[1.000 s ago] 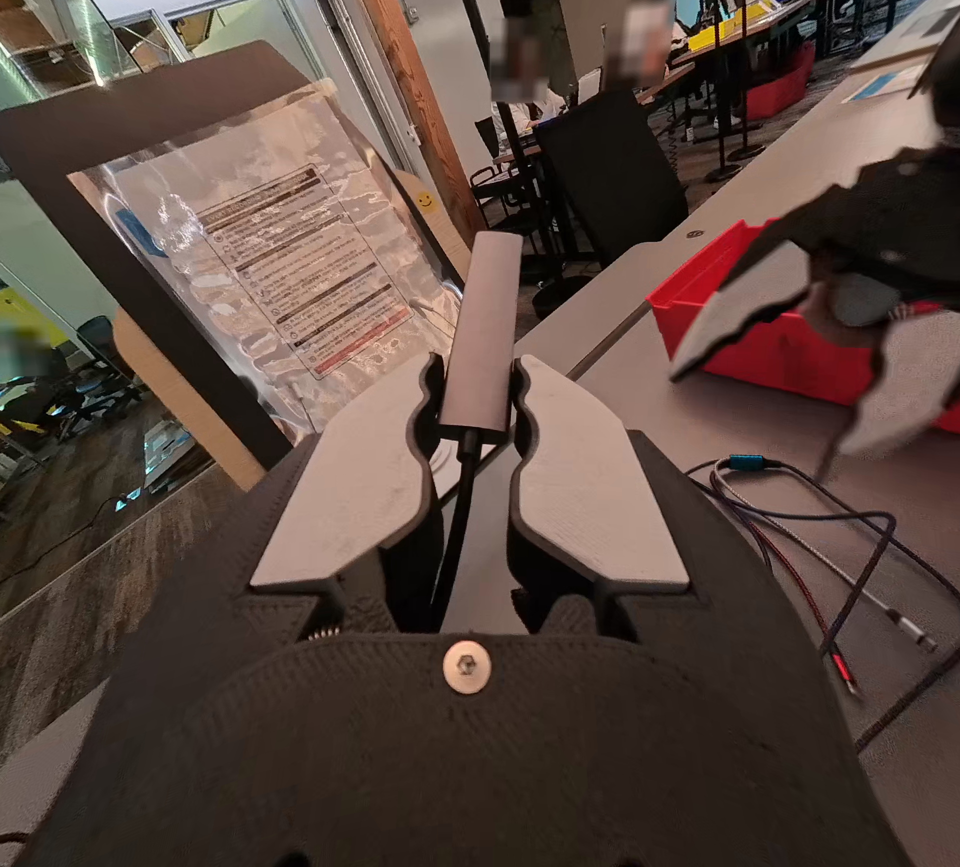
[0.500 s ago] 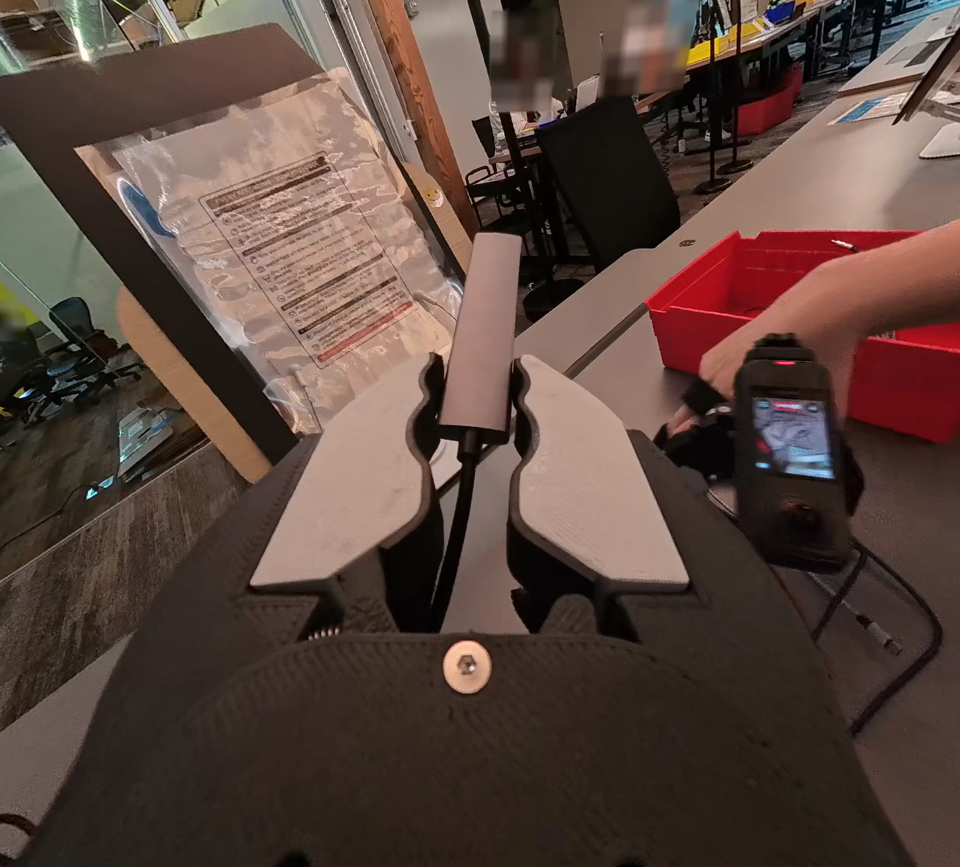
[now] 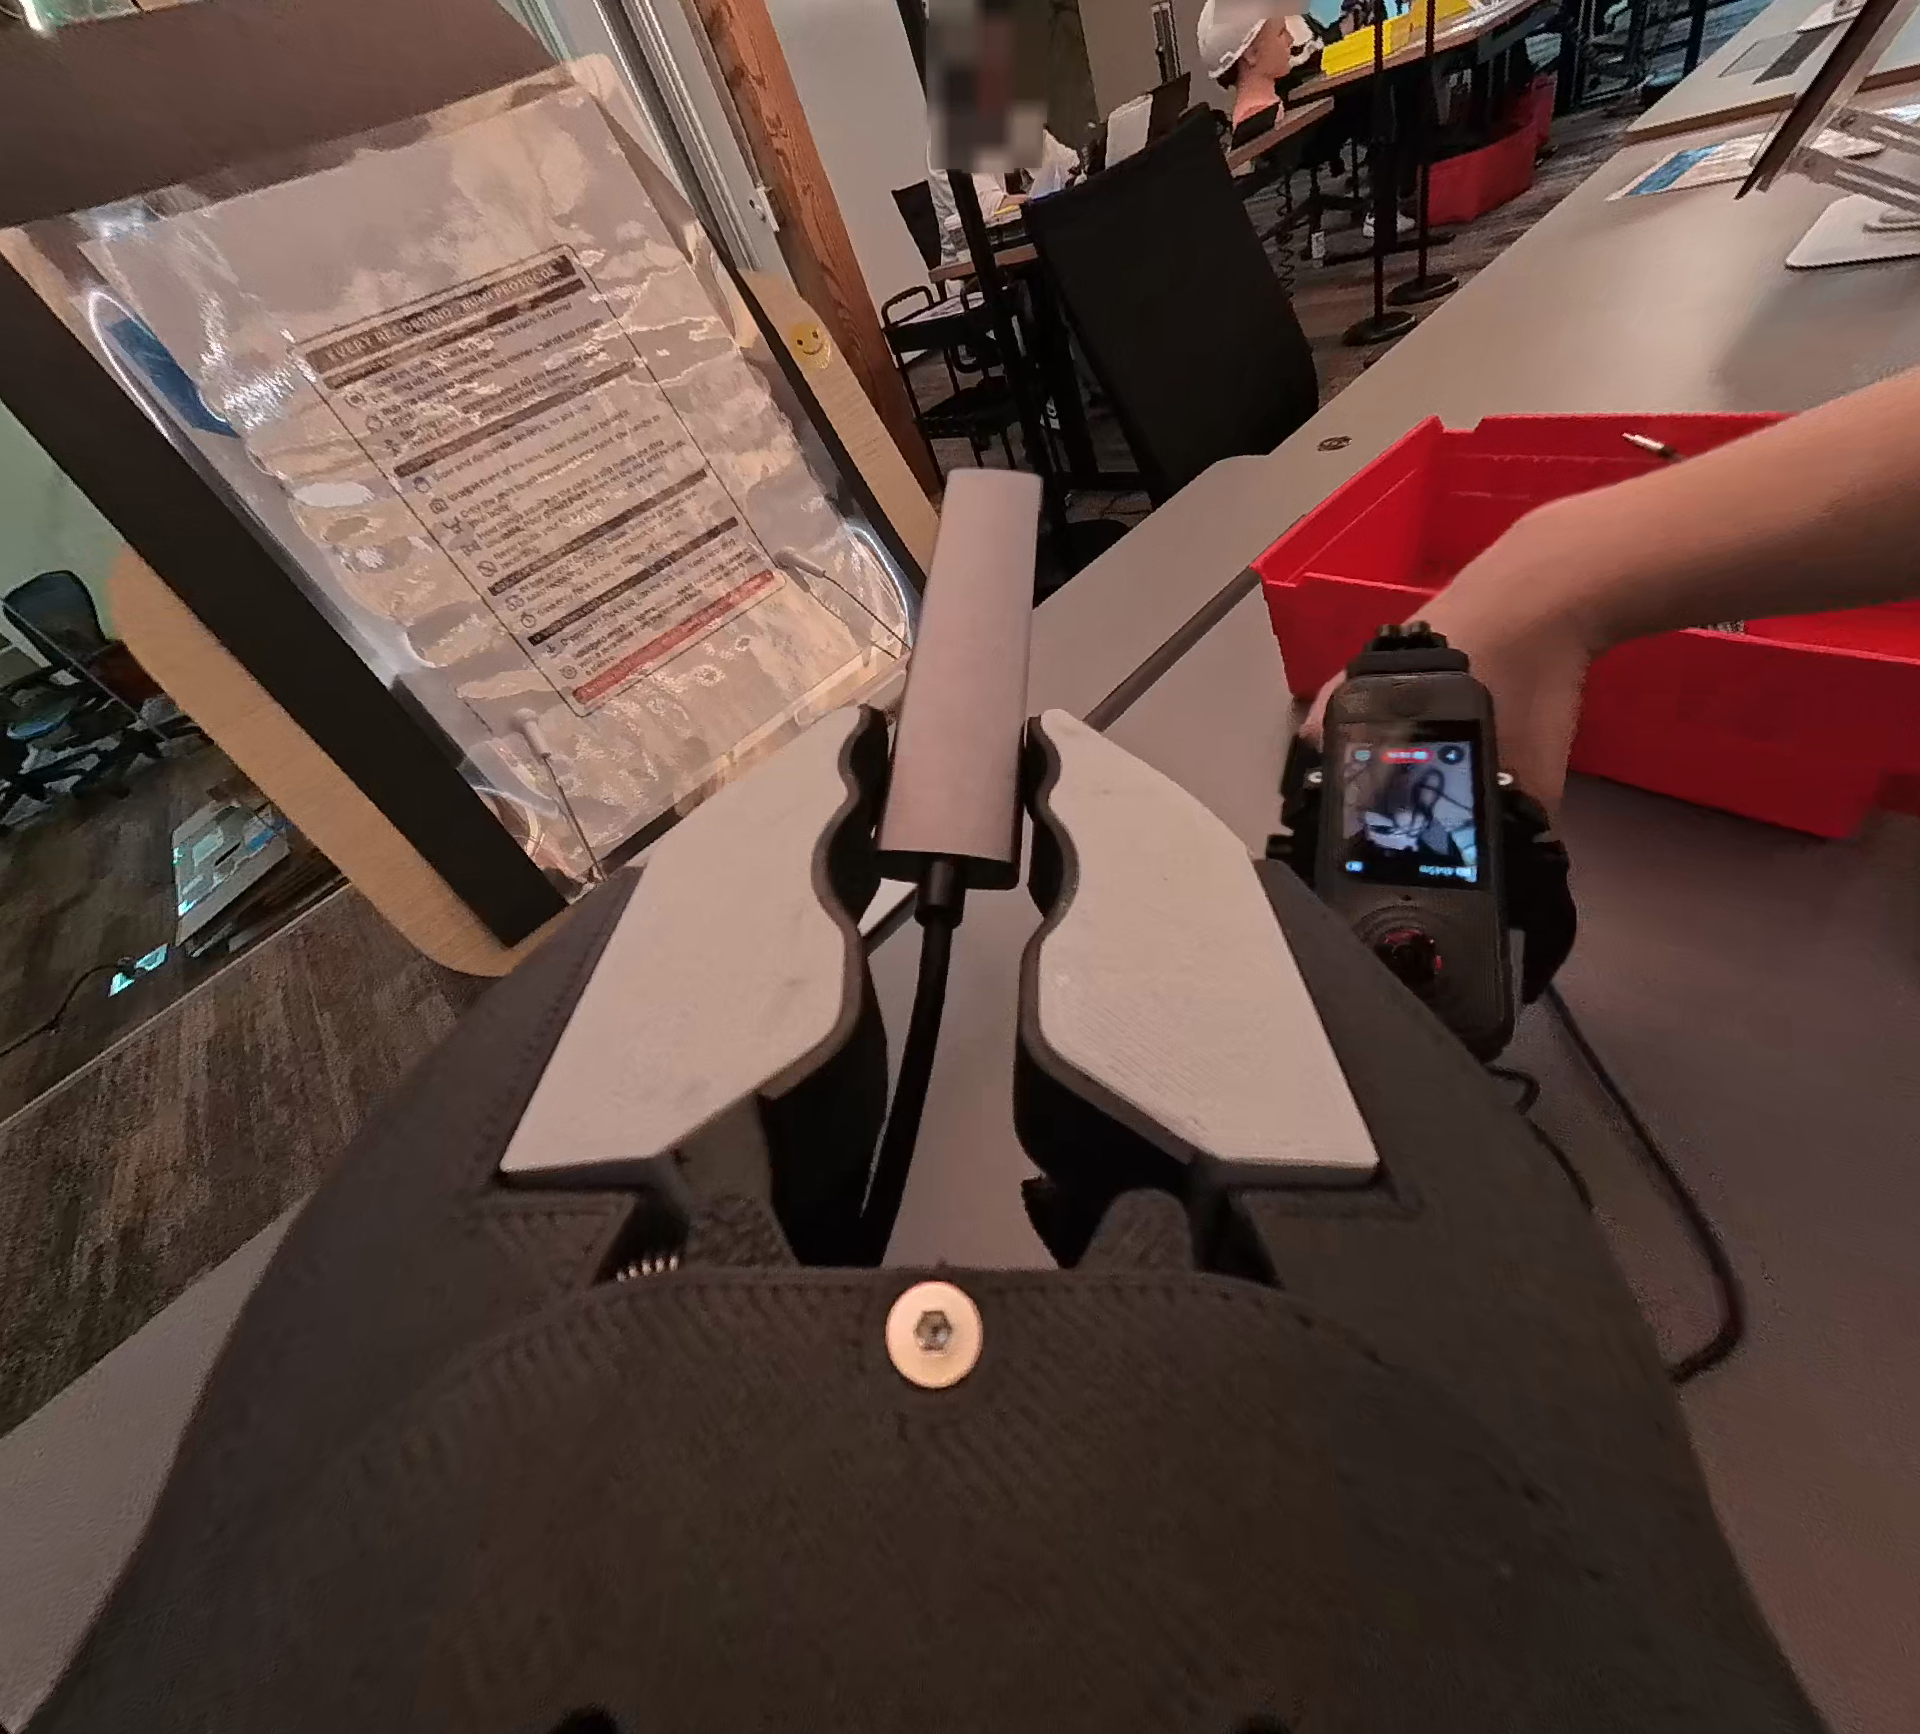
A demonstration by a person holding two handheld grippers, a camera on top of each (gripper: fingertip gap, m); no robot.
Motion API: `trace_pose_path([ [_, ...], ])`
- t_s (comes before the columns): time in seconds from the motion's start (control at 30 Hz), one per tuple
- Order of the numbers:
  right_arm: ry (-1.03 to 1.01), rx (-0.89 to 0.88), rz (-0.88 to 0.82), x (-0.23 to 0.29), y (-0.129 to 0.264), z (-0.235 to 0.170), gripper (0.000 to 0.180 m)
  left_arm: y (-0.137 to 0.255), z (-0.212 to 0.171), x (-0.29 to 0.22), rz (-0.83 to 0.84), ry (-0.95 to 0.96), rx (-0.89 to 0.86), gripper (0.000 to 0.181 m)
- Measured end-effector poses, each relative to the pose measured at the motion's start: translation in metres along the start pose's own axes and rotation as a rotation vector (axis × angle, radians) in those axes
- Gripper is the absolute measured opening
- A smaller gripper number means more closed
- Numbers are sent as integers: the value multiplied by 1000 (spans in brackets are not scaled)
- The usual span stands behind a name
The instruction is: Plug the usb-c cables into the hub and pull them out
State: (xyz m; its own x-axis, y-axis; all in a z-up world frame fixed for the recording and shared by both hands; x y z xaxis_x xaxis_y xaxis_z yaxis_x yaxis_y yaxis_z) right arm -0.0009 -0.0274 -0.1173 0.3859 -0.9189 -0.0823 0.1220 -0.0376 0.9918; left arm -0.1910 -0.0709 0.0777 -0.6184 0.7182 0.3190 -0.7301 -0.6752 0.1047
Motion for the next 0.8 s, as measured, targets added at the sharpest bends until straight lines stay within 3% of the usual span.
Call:
trace_pose_path([
  [0.03, -21, -16, -9, 3, 0, -1, 20, 1, 1, 0, 0, 2, -3, 25],
  [0.27, -208, -31, -117, 26, 2, -4, 7, 7, 8, -3, -5, -5, -30, 25],
  [0.47, -277, -62, -241, 42, 31, -9, 6, 11, 14, -7, -5, -13, -51, 25],
  [0.6, -299, -61, -378, 44, 88, -15, 7, 16, 18, -7, 2, -10, -72, 25],
  [0.8, -436, -172, -643, 56, 227, -55, 6, 22, 21, -6, 8, -4, -87, 25],
])
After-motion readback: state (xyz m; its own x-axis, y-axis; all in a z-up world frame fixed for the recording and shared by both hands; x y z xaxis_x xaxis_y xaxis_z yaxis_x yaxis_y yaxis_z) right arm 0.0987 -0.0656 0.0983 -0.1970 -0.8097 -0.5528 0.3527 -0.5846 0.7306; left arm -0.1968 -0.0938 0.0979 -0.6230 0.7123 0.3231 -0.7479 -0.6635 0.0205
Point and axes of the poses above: each gripper's, where its closed fingertips meet, y back along the fingers, z out of its top, x = y × z across the jaws, the point moved 9 cm from there along y, back along the fingers, and after that the axes turned 4 degrees about -z, right-handed, at the moved point
